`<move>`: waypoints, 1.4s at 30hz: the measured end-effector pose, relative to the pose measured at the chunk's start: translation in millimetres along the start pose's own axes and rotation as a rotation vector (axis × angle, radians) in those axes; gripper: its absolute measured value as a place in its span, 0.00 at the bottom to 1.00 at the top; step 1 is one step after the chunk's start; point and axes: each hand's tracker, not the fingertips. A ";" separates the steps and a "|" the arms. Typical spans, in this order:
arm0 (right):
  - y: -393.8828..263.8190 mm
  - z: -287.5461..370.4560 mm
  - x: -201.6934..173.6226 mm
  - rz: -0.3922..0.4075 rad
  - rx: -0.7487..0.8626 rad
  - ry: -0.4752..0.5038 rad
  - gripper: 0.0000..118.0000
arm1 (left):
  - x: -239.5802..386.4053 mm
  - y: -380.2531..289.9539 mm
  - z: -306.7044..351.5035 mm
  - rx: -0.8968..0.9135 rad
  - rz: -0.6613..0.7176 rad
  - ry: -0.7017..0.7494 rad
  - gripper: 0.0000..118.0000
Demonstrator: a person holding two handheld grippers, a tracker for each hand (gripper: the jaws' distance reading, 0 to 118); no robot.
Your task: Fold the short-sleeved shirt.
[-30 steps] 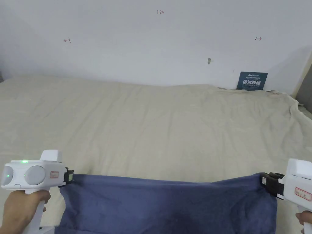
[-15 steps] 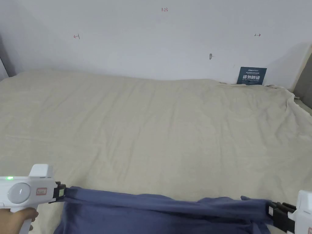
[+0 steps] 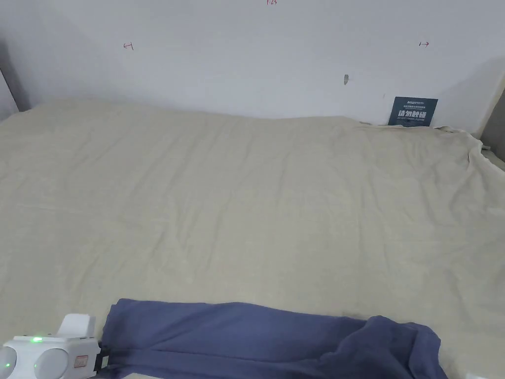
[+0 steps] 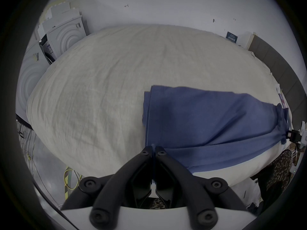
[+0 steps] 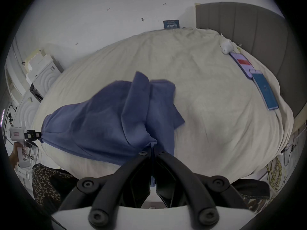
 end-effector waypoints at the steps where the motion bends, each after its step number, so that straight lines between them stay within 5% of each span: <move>1: 0.0 -1.9 0.8 -0.005 -0.003 -0.002 0.00 | -5.8 -1.8 -5.7 0.006 -0.007 0.008 0.00; 7: 2.7 3.7 -3.2 0.008 0.006 -0.019 0.02 | 5.4 -4.8 4.4 0.017 0.005 0.020 0.04; 8: 4.4 8.1 -3.5 0.005 0.010 -0.015 0.07 | 6.4 -4.4 7.7 0.022 0.012 0.015 0.13; 12: 21.3 32.6 -11.4 0.000 0.072 0.003 0.74 | 2.2 6.1 21.9 0.041 0.037 0.010 0.87; 13: 27.9 39.5 -13.9 0.007 0.110 0.002 0.78 | -2.5 9.2 23.4 0.071 0.048 0.011 0.93; 22: 96.9 116.8 -67.3 0.081 0.465 -0.005 0.78 | 2.8 68.9 98.6 0.436 0.097 -0.046 0.96; 27: 111.7 137.3 -104.8 0.143 0.629 -0.073 0.77 | 22.3 78.7 124.0 0.619 0.076 0.017 0.94; 30: 111.6 140.2 -120.3 0.174 0.694 -0.106 0.75 | 31.9 76.4 127.3 0.694 0.039 0.065 0.82; 32: 109.4 141.5 -129.3 0.194 0.729 -0.142 0.63 | 37.5 71.8 128.1 0.748 0.035 0.074 0.71; 35: 105.2 137.1 -133.2 0.206 0.766 -0.173 0.32 | 42.7 65.0 123.8 0.786 0.017 0.081 0.51; 37: 102.4 136.4 -137.0 0.207 0.778 -0.189 0.00 | 46.1 61.9 119.5 0.798 -0.005 0.085 0.17; 39: 101.1 132.5 -136.6 0.215 0.803 -0.215 0.00 | 47.7 59.5 115.8 0.786 -0.023 0.074 0.00; 42: 101.7 130.8 -138.2 0.221 0.787 -0.204 0.00 | 50.4 57.0 112.6 0.762 -0.053 0.043 0.00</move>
